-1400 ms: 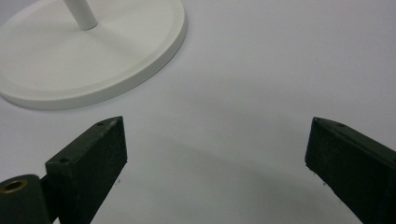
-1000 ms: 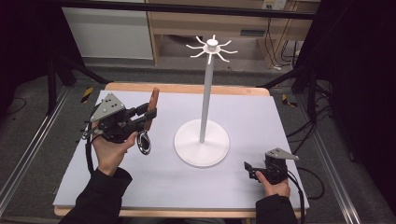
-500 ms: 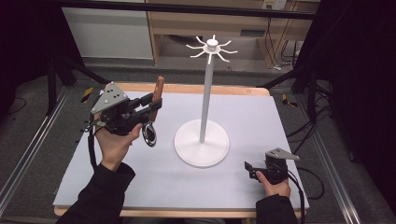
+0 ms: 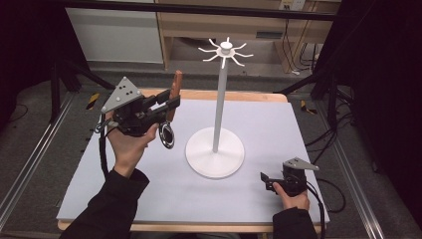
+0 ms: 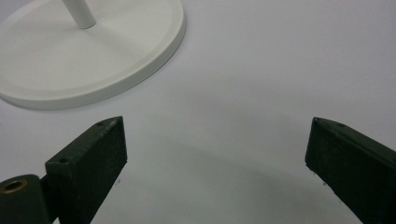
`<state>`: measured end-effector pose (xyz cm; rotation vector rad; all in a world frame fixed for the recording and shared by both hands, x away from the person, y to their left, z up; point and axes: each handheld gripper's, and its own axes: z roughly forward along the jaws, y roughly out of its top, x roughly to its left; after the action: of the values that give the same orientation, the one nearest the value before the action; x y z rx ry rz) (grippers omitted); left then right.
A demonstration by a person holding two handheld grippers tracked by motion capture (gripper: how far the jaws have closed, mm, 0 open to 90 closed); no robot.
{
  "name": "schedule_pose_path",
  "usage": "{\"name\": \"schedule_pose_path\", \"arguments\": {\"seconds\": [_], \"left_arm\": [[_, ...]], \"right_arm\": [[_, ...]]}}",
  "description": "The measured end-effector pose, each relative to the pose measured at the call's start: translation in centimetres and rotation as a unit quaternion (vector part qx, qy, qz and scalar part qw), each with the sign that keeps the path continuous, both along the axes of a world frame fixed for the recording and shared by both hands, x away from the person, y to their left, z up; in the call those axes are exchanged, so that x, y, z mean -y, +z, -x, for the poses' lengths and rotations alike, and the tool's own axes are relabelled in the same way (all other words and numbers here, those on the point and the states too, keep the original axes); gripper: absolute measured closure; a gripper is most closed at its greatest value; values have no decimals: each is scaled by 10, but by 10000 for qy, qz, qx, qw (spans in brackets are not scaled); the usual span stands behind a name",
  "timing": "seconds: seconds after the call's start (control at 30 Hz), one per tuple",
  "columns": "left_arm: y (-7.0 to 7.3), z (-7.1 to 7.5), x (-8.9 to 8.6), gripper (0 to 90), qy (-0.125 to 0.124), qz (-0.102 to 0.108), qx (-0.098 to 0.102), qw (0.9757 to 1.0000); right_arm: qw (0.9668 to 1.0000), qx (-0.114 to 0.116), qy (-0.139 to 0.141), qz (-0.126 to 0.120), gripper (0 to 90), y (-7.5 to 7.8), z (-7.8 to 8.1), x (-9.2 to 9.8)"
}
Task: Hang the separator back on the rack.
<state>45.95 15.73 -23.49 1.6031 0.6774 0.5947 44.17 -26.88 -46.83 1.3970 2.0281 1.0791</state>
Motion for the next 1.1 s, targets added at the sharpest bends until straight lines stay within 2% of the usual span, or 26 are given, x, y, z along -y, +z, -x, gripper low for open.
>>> {"name": "schedule_pose_path", "arguments": {"seconds": [0.3,0.33,0.4,0.57,0.73,0.8,1.1], "left_arm": [[14,2,7,674,-58,3,106,9999],[15,2,8,674,-89,10,199,9998],[18,2,10,674,-88,-1,242,9997],[21,5,17,674,-108,-11,212,9997],[25,4,21,674,-164,83,212,9996],[27,5,22,674,-152,23,250,9996],[32,0,31,674,-149,-1,277,9995]], "right_arm": [[10000,-12,3,-22,60,0,0,0],[10000,-7,0,-13,61,0,0,0],[10000,9,4,-13,60,0,0,0],[10000,37,-18,-32,60,1,0,1],[10000,32,-32,-49,59,1,0,1],[10000,34,-32,-52,59,1,0,1],[10000,24,-37,-74,59,2,1,1]]}}
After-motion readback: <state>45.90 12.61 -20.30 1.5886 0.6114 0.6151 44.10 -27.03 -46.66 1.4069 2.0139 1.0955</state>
